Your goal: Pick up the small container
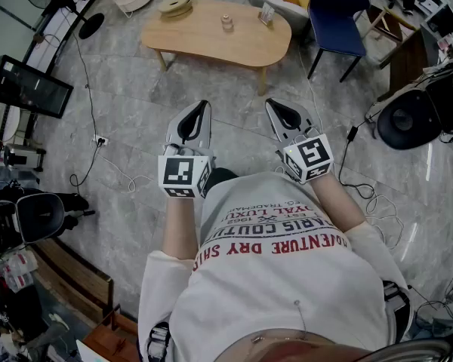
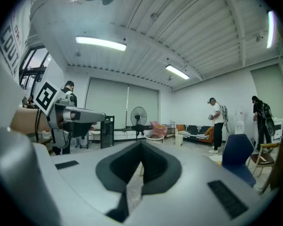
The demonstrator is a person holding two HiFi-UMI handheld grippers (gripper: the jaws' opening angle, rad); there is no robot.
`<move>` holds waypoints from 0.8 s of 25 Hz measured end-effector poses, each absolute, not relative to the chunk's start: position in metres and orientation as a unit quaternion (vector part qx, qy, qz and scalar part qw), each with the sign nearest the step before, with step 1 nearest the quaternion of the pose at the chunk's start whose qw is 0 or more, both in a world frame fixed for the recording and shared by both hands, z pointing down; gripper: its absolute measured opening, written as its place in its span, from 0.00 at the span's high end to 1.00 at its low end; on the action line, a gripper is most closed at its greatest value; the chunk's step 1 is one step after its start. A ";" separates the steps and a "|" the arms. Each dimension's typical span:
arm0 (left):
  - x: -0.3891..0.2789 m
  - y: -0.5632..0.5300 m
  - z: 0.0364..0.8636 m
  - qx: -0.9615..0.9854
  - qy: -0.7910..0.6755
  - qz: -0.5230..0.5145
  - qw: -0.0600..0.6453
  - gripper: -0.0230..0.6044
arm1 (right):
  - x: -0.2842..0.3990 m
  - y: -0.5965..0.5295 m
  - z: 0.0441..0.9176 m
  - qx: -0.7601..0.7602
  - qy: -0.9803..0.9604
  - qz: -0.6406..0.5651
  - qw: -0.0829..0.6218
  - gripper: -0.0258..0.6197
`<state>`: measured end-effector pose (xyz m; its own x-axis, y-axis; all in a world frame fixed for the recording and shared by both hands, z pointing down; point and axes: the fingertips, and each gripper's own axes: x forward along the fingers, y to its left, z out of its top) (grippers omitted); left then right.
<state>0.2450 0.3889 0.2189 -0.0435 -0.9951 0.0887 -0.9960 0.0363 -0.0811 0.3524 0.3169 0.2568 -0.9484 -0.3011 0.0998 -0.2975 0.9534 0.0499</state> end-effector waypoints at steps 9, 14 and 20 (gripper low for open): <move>0.243 0.390 0.223 0.691 -0.721 0.060 0.009 0.94 | 0.350 0.318 0.257 0.149 -0.987 -0.015 0.055 0.95; 0.243 0.385 0.229 0.692 -0.719 0.061 0.021 0.94 | 0.352 0.310 0.256 0.157 -0.986 -0.005 0.050 0.95; 0.238 0.372 0.238 0.700 -0.712 0.050 0.043 0.94 | 0.349 0.300 0.265 0.158 -0.986 0.022 0.055 0.95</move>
